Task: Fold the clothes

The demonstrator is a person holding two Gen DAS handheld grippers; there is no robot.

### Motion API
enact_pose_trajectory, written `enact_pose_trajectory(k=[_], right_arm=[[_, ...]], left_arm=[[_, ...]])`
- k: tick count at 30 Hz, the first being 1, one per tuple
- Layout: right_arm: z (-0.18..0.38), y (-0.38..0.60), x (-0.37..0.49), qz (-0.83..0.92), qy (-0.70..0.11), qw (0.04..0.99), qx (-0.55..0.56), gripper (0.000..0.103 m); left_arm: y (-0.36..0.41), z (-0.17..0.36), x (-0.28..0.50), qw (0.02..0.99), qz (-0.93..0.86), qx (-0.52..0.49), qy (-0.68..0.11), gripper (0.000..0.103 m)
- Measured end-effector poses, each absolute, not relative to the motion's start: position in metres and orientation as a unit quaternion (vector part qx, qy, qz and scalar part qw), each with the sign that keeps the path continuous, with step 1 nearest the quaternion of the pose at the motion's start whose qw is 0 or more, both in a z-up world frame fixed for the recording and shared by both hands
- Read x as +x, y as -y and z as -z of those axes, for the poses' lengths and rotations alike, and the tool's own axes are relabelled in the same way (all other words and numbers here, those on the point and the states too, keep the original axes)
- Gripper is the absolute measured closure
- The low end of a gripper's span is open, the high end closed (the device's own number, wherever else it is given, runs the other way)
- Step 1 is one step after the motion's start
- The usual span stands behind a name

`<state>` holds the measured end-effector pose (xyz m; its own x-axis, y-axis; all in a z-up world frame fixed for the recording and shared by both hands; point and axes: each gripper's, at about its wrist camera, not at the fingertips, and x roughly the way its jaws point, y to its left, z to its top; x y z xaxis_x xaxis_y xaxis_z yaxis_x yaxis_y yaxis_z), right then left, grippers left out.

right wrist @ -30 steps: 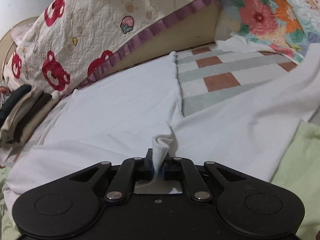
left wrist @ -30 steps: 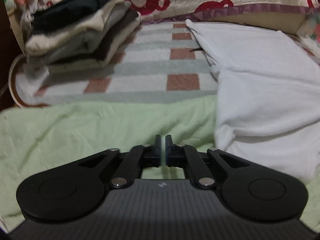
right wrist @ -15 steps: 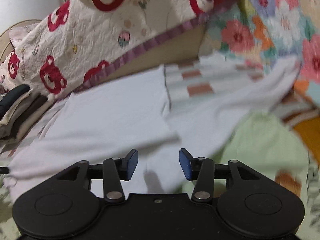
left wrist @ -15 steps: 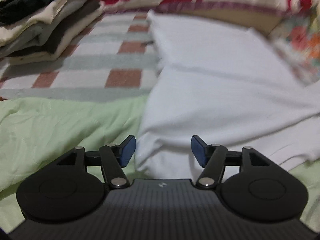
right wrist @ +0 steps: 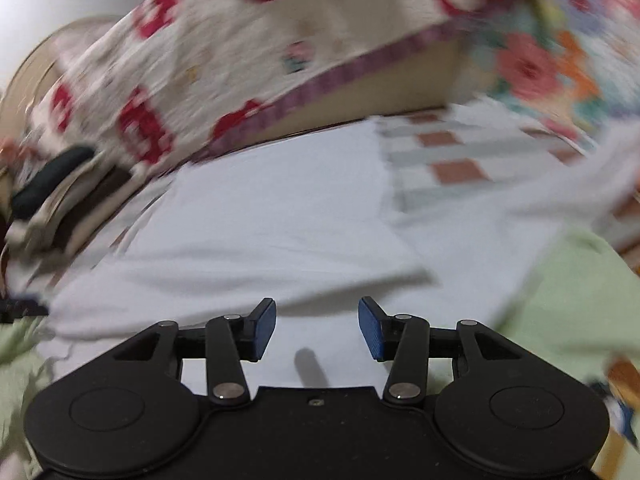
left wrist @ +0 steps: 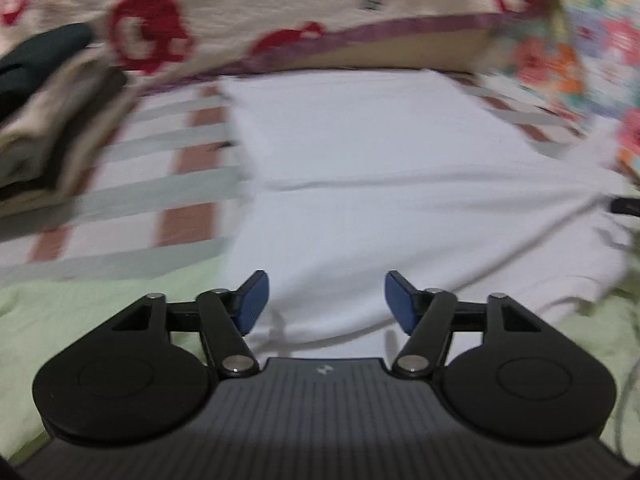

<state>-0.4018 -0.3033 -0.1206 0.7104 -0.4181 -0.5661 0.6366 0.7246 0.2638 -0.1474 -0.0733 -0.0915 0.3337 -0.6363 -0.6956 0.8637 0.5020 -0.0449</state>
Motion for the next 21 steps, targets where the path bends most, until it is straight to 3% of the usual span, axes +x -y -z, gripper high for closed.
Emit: enact_pose_trajectory(k=[2, 8, 12, 14, 15, 16, 18, 21], right_arm=[[0.118, 0.296, -0.378, 0.26, -0.261, 0.911, 0.183, 0.049], [0.134, 0.273, -0.338, 0.197, -0.371, 0.906, -0.044, 0.048], [0.145, 0.266, -0.325, 0.172, -0.409, 0.885, -0.142, 0.052], [0.145, 0.272, -0.331, 0.183, -0.393, 0.893, -0.123, 0.06], [0.145, 0.274, -0.334, 0.194, -0.384, 0.896, -0.113, 0.063], [0.144, 0.277, -0.336, 0.206, -0.374, 0.898, -0.103, 0.069], [0.143, 0.284, -0.339, 0.238, -0.35, 0.901, -0.092, 0.073], [0.145, 0.295, -0.345, 0.27, -0.328, 0.902, -0.076, 0.072]], left_arm=[[0.089, 0.094, -0.15, 0.775, 0.506, 0.184, -0.332, 0.033], [0.105, 0.118, -0.183, 0.693, 0.526, 0.448, -0.206, 0.031], [0.098, 0.114, -0.173, 0.729, 0.496, 0.424, -0.209, 0.03], [0.094, 0.112, -0.168, 0.745, 0.481, 0.411, -0.21, 0.038], [0.092, 0.111, -0.165, 0.753, 0.473, 0.405, -0.211, 0.052], [0.09, 0.11, -0.162, 0.762, 0.465, 0.398, -0.211, 0.074], [0.087, 0.107, -0.157, 0.777, 0.45, 0.385, -0.212, 0.092], [0.081, 0.104, -0.149, 0.8, 0.425, 0.365, -0.214, 0.097]])
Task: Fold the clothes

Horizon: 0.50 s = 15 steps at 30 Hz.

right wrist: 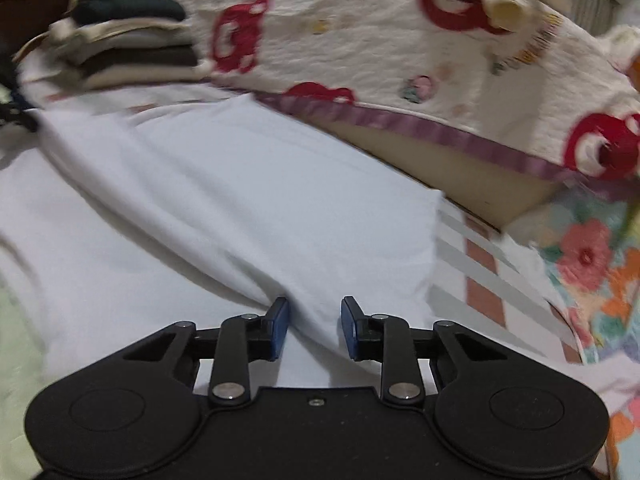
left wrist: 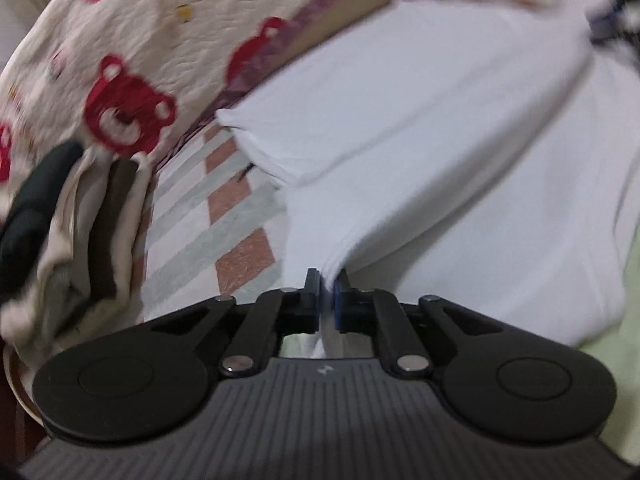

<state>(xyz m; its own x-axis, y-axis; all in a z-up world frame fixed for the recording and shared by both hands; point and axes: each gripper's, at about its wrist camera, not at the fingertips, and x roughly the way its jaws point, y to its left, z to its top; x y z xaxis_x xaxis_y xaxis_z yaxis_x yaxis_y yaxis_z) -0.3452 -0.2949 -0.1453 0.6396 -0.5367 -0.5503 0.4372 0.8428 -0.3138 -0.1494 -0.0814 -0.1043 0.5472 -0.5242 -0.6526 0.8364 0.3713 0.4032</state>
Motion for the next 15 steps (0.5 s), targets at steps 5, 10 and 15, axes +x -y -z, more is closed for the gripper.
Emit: enact_pose_trajectory(k=[5, 10, 15], right_arm=[[0.133, 0.29, -0.362, 0.247, -0.326, 0.911, -0.047, 0.102], [0.132, 0.294, -0.374, 0.212, -0.364, 0.907, -0.022, 0.103], [0.128, 0.3, -0.386, 0.173, -0.398, 0.901, 0.005, 0.101]], left_arm=[[0.07, 0.093, -0.146, 0.834, 0.392, 0.324, -0.213, 0.098], [0.064, 0.115, -0.139, 0.824, 0.386, 0.324, -0.258, 0.098], [0.058, 0.111, -0.133, 0.804, 0.398, 0.332, -0.29, 0.087]])
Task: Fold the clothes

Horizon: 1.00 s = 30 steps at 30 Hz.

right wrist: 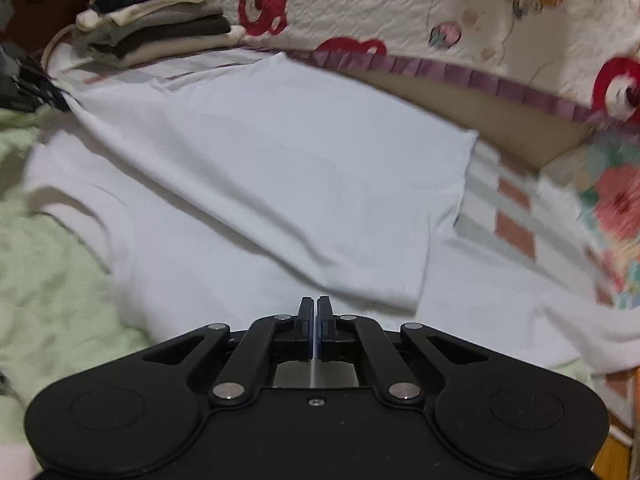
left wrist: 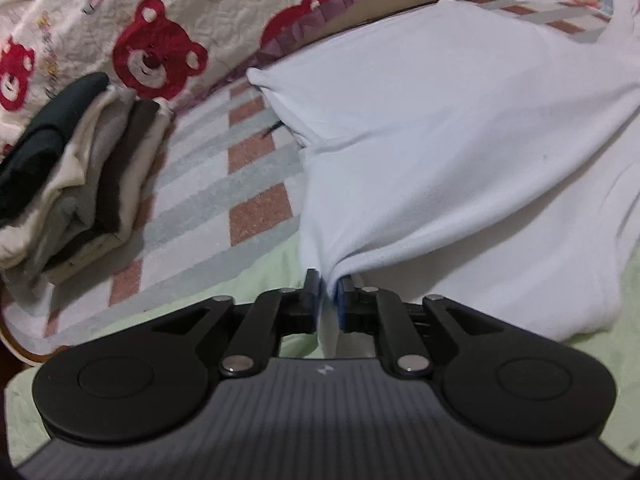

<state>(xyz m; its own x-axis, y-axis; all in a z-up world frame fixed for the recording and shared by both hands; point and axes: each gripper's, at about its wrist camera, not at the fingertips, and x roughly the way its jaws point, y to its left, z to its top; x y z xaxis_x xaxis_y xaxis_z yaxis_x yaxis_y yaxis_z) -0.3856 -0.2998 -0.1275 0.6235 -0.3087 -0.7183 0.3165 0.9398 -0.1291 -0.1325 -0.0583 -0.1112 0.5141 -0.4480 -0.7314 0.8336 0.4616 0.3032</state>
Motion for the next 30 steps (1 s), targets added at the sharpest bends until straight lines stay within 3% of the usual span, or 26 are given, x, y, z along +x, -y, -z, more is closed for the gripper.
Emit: enact_pose_trajectory(k=[3, 4, 5, 9, 11, 17, 23, 25, 26, 28, 30], right_arm=[[0.097, 0.319, -0.393, 0.141, -0.39, 0.909, 0.043, 0.086], [0.086, 0.327, -0.393, 0.134, -0.39, 0.909, 0.053, 0.072], [0.074, 0.336, -0.388, 0.128, -0.39, 0.91, 0.06, 0.06], [0.023, 0.364, -0.329, 0.084, -0.408, 0.908, 0.043, 0.056], [0.005, 0.36, -0.273, 0.052, -0.451, 0.891, -0.004, 0.056], [-0.009, 0.345, -0.162, 0.009, -0.55, 0.828, -0.108, 0.055], [0.044, 0.436, -0.172, 0.126, -0.56, 0.819, 0.012, 0.055], [0.06, 0.466, -0.19, 0.165, -0.549, 0.818, 0.058, 0.054], [0.067, 0.482, -0.2, 0.184, -0.542, 0.816, 0.08, 0.054], [0.082, 0.511, -0.223, 0.22, -0.527, 0.811, 0.13, 0.053], [0.095, 0.535, -0.244, 0.245, -0.508, 0.805, 0.184, 0.053]], left_arm=[[0.049, 0.09, -0.118, 0.781, 0.434, 0.298, -0.335, 0.071], [0.048, 0.081, -0.113, 0.774, 0.449, 0.282, -0.347, 0.058], [0.05, 0.07, -0.106, 0.767, 0.458, 0.274, -0.357, 0.054], [0.106, 0.041, -0.07, 0.76, 0.443, 0.345, -0.327, 0.028], [0.149, 0.037, -0.043, 0.755, 0.426, 0.389, -0.312, 0.028], [0.23, 0.069, 0.013, 0.739, 0.427, 0.354, -0.383, 0.038], [0.223, 0.117, 0.031, 0.729, 0.451, 0.26, -0.444, 0.054], [0.218, 0.119, 0.03, 0.736, 0.45, 0.265, -0.431, 0.06], [0.216, 0.12, 0.029, 0.74, 0.449, 0.268, -0.424, 0.066], [0.211, 0.122, 0.028, 0.746, 0.447, 0.272, -0.411, 0.096], [0.207, 0.124, 0.026, 0.753, 0.445, 0.277, -0.398, 0.099]])
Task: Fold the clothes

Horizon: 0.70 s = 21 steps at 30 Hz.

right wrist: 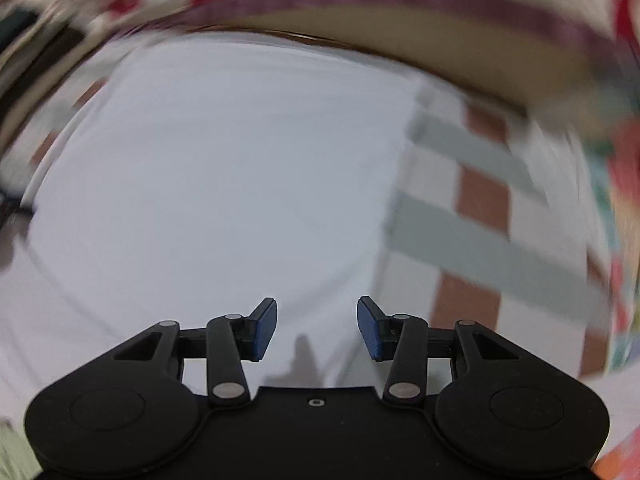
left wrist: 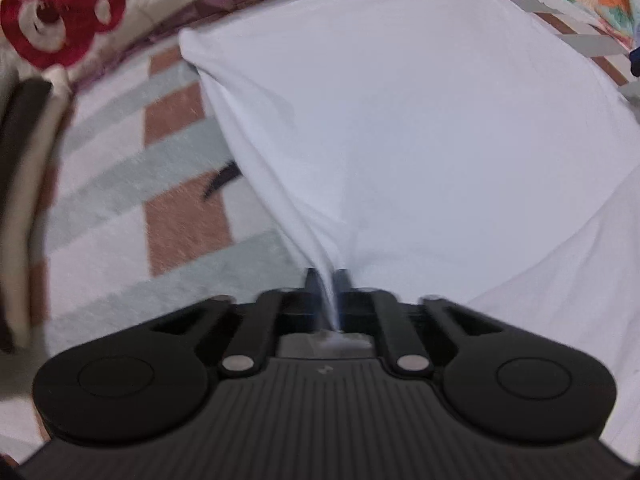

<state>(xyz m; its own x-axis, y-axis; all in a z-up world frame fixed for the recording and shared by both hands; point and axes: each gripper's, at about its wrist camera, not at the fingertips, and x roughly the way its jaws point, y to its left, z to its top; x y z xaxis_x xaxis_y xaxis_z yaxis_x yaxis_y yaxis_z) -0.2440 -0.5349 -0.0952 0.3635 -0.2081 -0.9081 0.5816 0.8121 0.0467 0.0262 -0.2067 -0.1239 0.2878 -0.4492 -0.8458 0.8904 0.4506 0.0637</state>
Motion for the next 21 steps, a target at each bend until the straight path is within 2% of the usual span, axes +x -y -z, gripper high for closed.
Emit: enact_pose_trajectory(k=[6, 12, 15, 16, 18, 21], right_arm=[[0.13, 0.568, -0.283, 0.264, -0.467, 0.794, 0.287, 0.053], [0.14, 0.571, -0.307, 0.281, -0.428, 0.805, 0.298, 0.053], [0.129, 0.584, -0.353, 0.341, -0.369, 0.803, 0.32, 0.053], [0.126, 0.59, -0.371, 0.363, -0.349, 0.8, 0.327, 0.053], [0.123, 0.602, -0.415, 0.411, -0.316, 0.786, 0.337, 0.053], [0.125, 0.616, -0.484, 0.481, -0.266, 0.75, 0.368, 0.053]], left_arm=[[0.195, 0.133, 0.022, 0.771, 0.435, 0.293, -0.363, 0.099], [0.2, 0.142, 0.016, 0.78, 0.411, 0.308, -0.358, 0.097], [0.205, 0.124, 0.013, 0.798, 0.391, 0.287, -0.358, 0.086], [0.208, 0.116, 0.008, 0.803, 0.389, 0.285, -0.35, 0.067], [0.224, 0.107, -0.009, 0.794, 0.415, 0.269, -0.353, 0.047], [0.255, 0.1, -0.041, 0.757, 0.483, 0.233, -0.374, 0.045]])
